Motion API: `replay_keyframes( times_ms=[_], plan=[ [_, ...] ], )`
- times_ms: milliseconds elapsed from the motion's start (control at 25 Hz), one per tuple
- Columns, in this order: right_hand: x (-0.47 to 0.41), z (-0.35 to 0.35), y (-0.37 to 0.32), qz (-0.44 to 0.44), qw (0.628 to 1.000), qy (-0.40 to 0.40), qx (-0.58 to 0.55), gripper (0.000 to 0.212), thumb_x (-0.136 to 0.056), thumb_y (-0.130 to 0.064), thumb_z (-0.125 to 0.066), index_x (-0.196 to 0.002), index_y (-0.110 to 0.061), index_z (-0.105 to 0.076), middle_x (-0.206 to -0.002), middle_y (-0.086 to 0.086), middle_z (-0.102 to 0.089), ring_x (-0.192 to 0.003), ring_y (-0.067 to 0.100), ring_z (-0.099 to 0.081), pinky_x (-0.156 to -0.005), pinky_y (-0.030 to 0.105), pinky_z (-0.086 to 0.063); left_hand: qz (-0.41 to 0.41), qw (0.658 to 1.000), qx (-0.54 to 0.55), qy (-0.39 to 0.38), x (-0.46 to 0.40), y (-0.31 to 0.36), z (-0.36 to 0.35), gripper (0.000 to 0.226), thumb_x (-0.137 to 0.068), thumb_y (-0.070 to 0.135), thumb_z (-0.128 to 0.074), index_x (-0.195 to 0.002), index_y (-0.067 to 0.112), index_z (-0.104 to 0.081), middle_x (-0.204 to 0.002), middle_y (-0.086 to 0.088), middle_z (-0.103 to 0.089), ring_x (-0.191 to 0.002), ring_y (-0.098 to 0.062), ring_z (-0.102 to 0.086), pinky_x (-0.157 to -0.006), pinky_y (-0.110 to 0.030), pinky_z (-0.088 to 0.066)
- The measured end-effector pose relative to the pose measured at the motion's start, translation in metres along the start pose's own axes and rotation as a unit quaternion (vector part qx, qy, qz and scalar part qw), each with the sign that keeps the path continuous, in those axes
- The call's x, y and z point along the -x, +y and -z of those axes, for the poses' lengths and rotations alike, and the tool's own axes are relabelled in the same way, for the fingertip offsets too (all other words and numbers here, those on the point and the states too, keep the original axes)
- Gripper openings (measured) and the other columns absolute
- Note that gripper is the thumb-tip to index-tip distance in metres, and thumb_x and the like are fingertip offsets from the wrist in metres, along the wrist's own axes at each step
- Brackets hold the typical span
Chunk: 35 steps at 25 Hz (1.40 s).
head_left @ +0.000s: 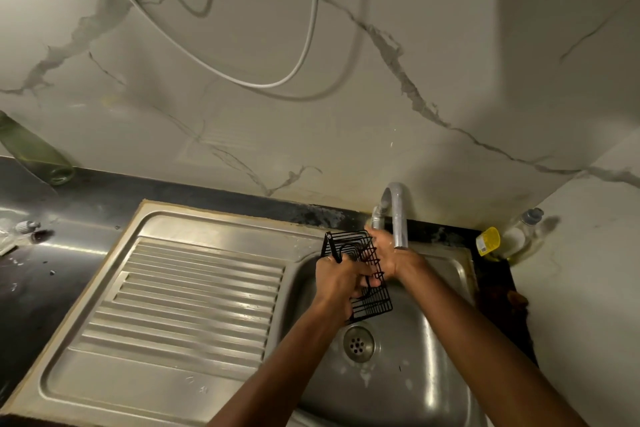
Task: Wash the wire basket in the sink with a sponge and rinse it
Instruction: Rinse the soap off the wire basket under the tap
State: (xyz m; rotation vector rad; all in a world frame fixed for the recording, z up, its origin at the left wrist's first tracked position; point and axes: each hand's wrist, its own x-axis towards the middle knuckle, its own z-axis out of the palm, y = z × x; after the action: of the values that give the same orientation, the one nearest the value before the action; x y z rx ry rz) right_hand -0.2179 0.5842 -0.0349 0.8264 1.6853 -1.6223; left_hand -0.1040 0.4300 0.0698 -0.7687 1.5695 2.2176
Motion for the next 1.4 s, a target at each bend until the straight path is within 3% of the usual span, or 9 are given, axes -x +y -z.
replay_keyframes(
  times_ms=[240,360,480,560,760,960,1200,1320,1400],
  plan=[
    [0.127,-0.026,-0.029,0.06,0.997,-0.04,0.019,0.049,-0.095,-0.053,-0.056,-0.079,-0.007,-0.062,-0.051,0.004,-0.062,-0.037,0.015,-0.057,-0.033,0.018,-0.043,0.027,0.999,0.031,0.005,0.004,0.011,-0.021,0.018,-0.081,-0.016,-0.063,-0.095,-0.006,-0.066,-0.074,-0.019,-0.073,-0.048,-0.021,-0.066,-0.036,-0.02,-0.036],
    [0.132,-0.018,-0.005,0.09,0.995,-0.036,-0.025,0.063,-0.088,-0.066,-0.056,-0.109,-0.009,-0.069,-0.076,0.006,-0.074,-0.052,0.017,-0.066,-0.044,0.025,-0.051,0.018,0.999,0.018,0.02,0.006,0.003,-0.023,0.016,-0.082,-0.013,-0.065,-0.096,-0.005,-0.068,-0.085,-0.025,-0.076,-0.055,-0.022,-0.069,-0.04,-0.024,-0.04],
    [0.138,-0.007,0.028,0.133,0.988,-0.065,-0.043,0.069,-0.086,-0.076,-0.051,-0.131,-0.025,-0.064,-0.128,0.004,-0.069,-0.117,0.022,-0.066,-0.104,0.046,-0.048,0.056,0.998,0.012,0.019,0.002,0.004,-0.019,0.017,-0.083,-0.011,-0.066,-0.099,-0.009,-0.069,-0.08,-0.025,-0.074,-0.047,-0.016,-0.063,-0.036,-0.02,-0.036],
    [0.145,-0.003,0.051,0.18,0.978,-0.084,-0.071,0.06,-0.096,-0.068,-0.04,-0.144,-0.034,-0.05,-0.15,-0.005,-0.052,-0.139,0.013,-0.047,-0.118,0.042,-0.034,0.093,0.996,0.0,0.006,-0.008,0.011,-0.013,0.012,-0.083,-0.01,-0.067,-0.095,-0.006,-0.07,-0.074,-0.018,-0.072,-0.041,-0.012,-0.057,-0.034,-0.017,-0.032],
    [0.155,-0.019,0.106,0.188,0.969,-0.042,-0.153,0.051,-0.099,-0.049,-0.033,-0.135,-0.021,-0.058,-0.131,0.003,-0.068,-0.116,0.015,-0.066,-0.084,0.025,-0.056,0.136,0.99,-0.004,-0.038,-0.014,0.022,-0.003,0.011,-0.083,-0.009,-0.065,-0.091,-0.002,-0.067,-0.069,-0.013,-0.069,-0.042,-0.01,-0.05,-0.032,-0.015,-0.025],
    [0.098,-0.005,0.131,0.118,0.99,0.016,-0.076,0.082,-0.089,-0.076,-0.036,-0.151,-0.023,-0.043,-0.153,0.001,-0.046,-0.139,0.02,-0.045,-0.113,0.038,-0.038,0.112,0.985,-0.019,-0.129,-0.005,0.036,0.023,0.019,-0.089,-0.007,-0.056,-0.073,0.002,-0.06,-0.063,-0.012,-0.059,-0.033,-0.005,-0.034,-0.028,-0.014,-0.018],
    [0.08,0.02,0.088,0.083,0.966,-0.038,-0.241,0.057,-0.089,-0.041,-0.07,-0.134,-0.008,-0.061,-0.131,0.019,-0.063,-0.123,0.04,-0.058,-0.112,0.061,-0.036,0.12,0.98,0.036,-0.153,-0.016,0.047,0.073,0.035,-0.093,0.002,-0.048,-0.061,0.013,-0.056,-0.051,0.0,-0.052,-0.025,-0.002,-0.021,-0.043,-0.022,-0.001],
    [0.085,0.03,0.083,0.081,0.974,-0.031,-0.208,0.06,-0.079,-0.046,-0.082,-0.12,-0.004,-0.068,-0.106,0.017,-0.071,-0.091,0.035,-0.069,-0.088,0.046,-0.056,0.096,0.989,0.013,-0.115,-0.031,0.036,0.08,0.023,-0.089,0.004,-0.055,-0.067,0.012,-0.055,-0.053,0.0,-0.054,-0.029,-0.002,-0.023,-0.041,-0.021,-0.005],
    [0.088,0.039,0.086,0.078,0.97,-0.02,-0.231,0.06,-0.073,-0.045,-0.087,-0.117,-0.008,-0.068,-0.09,0.013,-0.069,-0.07,0.026,-0.066,-0.067,0.036,-0.057,0.091,0.992,0.006,-0.085,-0.035,0.026,0.076,0.015,-0.087,0.007,-0.059,-0.073,0.009,-0.061,-0.06,-0.003,-0.058,-0.04,-0.007,-0.041,-0.035,-0.016,-0.026]
  ],
)
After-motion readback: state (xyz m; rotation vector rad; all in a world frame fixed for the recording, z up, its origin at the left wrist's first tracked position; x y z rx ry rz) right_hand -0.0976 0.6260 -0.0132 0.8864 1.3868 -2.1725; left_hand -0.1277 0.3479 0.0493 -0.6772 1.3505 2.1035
